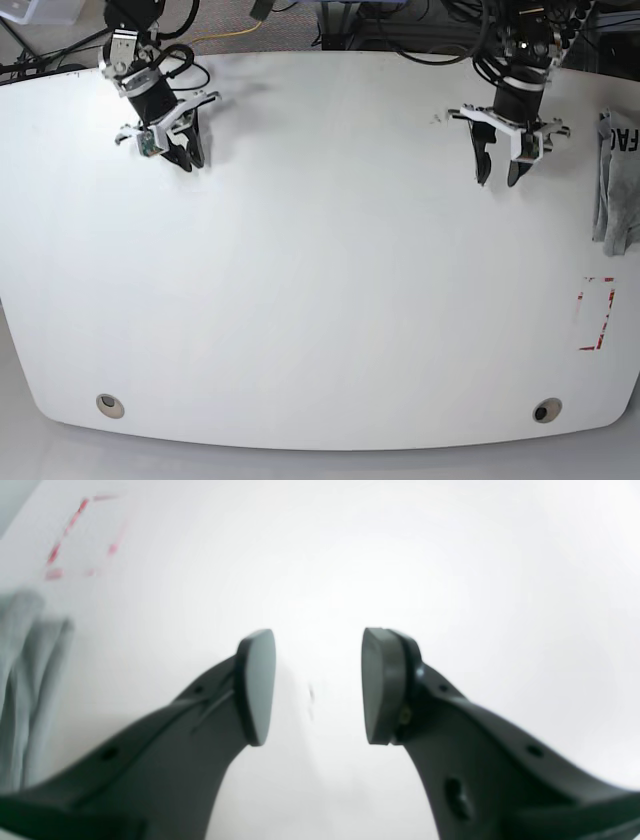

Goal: Fold the T-shirt properly

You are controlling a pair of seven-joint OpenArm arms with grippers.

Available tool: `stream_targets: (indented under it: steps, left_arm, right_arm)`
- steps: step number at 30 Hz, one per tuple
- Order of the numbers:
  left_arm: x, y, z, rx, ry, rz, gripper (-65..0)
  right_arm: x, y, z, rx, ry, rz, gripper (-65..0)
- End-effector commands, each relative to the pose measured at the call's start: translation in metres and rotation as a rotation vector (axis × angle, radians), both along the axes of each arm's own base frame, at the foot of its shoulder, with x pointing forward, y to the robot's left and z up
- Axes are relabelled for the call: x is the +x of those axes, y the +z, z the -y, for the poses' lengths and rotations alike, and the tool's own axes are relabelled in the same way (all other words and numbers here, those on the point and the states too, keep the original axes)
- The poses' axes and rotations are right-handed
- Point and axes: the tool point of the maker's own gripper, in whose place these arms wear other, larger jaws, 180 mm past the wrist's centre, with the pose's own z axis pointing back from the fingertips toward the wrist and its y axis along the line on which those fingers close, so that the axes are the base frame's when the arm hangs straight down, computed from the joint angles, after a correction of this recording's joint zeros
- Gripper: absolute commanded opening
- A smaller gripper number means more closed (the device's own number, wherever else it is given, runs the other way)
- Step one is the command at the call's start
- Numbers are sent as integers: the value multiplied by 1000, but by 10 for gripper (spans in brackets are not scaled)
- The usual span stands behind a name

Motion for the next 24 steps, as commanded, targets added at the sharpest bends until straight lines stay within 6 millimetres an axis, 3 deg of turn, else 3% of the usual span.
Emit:
stream_targets:
  steps: [1, 9, 18, 24]
  left_arm:
    - [-30, 2, 6, -17, 13, -23, -393]
    - [-124, -30, 18, -62, 52, -261, -393]
    - [-206, -50, 17, -56, 59, -489, -393]
    - [-263, -82, 13, -78, 89, -656, -393]
  right_arm:
    - [-21, 18, 8, 77, -42, 33, -555]
    - [-101, 11, -1, 90, -57, -98, -555]
    - [-195, -6, -24, 149, -110, -307, -555]
    - [-262, -22, -49, 211, -111, -482, -555]
